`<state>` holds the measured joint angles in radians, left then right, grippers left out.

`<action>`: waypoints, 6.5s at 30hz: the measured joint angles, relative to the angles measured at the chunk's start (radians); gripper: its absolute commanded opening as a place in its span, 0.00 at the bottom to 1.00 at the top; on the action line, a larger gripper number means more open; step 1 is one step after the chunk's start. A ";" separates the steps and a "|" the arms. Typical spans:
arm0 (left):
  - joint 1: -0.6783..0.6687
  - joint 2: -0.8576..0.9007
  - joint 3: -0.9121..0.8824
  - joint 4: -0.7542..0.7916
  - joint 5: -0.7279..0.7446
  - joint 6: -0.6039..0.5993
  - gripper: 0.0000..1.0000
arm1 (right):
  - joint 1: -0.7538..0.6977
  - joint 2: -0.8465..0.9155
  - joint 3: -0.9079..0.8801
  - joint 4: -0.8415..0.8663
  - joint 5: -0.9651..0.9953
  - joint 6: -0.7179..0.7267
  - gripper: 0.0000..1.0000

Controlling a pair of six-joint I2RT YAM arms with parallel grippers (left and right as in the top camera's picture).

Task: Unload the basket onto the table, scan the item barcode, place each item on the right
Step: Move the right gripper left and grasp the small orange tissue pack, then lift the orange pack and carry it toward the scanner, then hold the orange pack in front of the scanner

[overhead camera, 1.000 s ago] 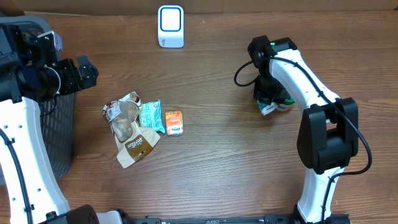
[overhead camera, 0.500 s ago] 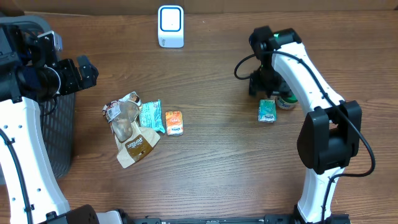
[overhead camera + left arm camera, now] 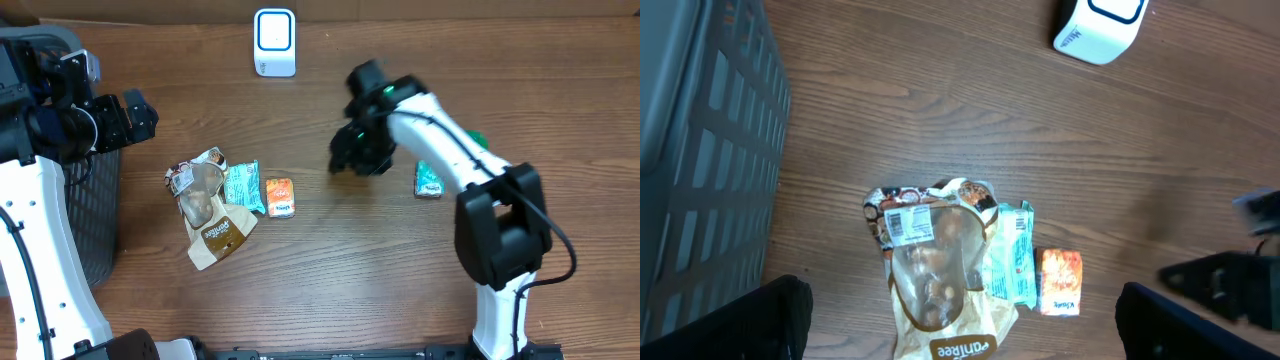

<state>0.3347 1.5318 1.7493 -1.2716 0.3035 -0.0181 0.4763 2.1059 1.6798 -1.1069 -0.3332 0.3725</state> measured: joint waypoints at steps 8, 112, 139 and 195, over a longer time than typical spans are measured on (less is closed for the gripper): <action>0.000 0.000 0.000 0.000 0.000 0.000 1.00 | 0.083 0.000 -0.101 0.139 -0.019 0.132 0.58; 0.000 0.000 0.000 0.000 0.000 0.000 1.00 | -0.204 -0.247 -0.167 0.019 -0.321 -0.011 0.04; 0.000 0.000 0.000 0.000 0.000 0.000 0.99 | 0.096 0.249 0.418 1.028 0.660 -1.059 0.04; 0.000 0.000 0.000 0.000 0.000 0.000 1.00 | 0.104 -0.051 0.416 0.338 0.484 -0.392 0.04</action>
<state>0.3347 1.5318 1.7493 -1.2716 0.3031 -0.0181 0.5804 2.0544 2.0960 -0.7685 0.1513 -0.0193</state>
